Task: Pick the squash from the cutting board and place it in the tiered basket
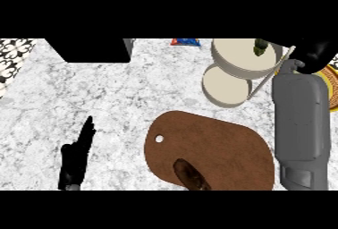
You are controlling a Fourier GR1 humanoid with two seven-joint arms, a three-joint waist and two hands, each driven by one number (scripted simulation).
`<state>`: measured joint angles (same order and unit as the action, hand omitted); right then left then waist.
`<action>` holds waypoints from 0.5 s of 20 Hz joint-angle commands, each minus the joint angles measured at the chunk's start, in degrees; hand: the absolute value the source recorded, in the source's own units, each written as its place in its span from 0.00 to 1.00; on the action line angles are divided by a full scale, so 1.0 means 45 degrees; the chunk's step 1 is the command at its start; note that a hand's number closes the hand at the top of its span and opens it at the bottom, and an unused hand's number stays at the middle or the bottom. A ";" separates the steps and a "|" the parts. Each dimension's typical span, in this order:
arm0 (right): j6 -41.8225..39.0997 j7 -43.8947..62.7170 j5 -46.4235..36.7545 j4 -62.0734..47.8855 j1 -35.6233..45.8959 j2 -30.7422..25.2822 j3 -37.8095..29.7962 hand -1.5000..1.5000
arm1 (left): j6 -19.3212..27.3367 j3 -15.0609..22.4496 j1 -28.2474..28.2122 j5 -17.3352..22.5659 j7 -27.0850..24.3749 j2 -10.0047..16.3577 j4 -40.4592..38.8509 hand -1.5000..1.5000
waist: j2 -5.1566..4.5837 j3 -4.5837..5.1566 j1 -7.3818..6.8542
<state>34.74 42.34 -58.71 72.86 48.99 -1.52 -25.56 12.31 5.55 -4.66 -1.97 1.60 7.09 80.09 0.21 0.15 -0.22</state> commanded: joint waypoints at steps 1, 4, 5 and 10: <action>0.0997 0.1204 -0.1539 0.1188 -0.0233 -0.0378 -0.0130 0.00 | 0.0022 -0.0044 -0.0035 -0.0014 0.0205 0.0017 0.0169 0.50 | 0.0016 -0.0023 0.0129; -0.0130 0.2357 -0.2060 0.3564 -0.1250 -0.0641 -0.0619 0.00 | -0.0232 -0.0518 -0.0307 0.0423 -0.0072 0.0229 -0.0043 0.50 | 0.0123 -0.0013 0.0453; -0.0196 0.2596 -0.2228 0.4491 -0.1764 -0.0274 -0.0552 0.00 | -0.0051 -0.0518 -0.0023 0.0273 -0.0227 0.0064 -0.0534 0.50 | 0.0115 -0.0011 0.0527; -0.2850 0.3132 -0.0946 0.9176 -0.4153 -0.0645 -0.1144 0.00 | 0.0263 -0.0114 -0.0873 -0.0084 -0.0316 -0.0173 0.0004 0.50 | 0.0224 -0.0021 0.0820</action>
<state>29.78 52.53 -65.38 100.67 35.88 -2.57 -28.98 12.09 3.97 -7.30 -1.12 1.00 7.79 80.67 0.99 0.05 2.41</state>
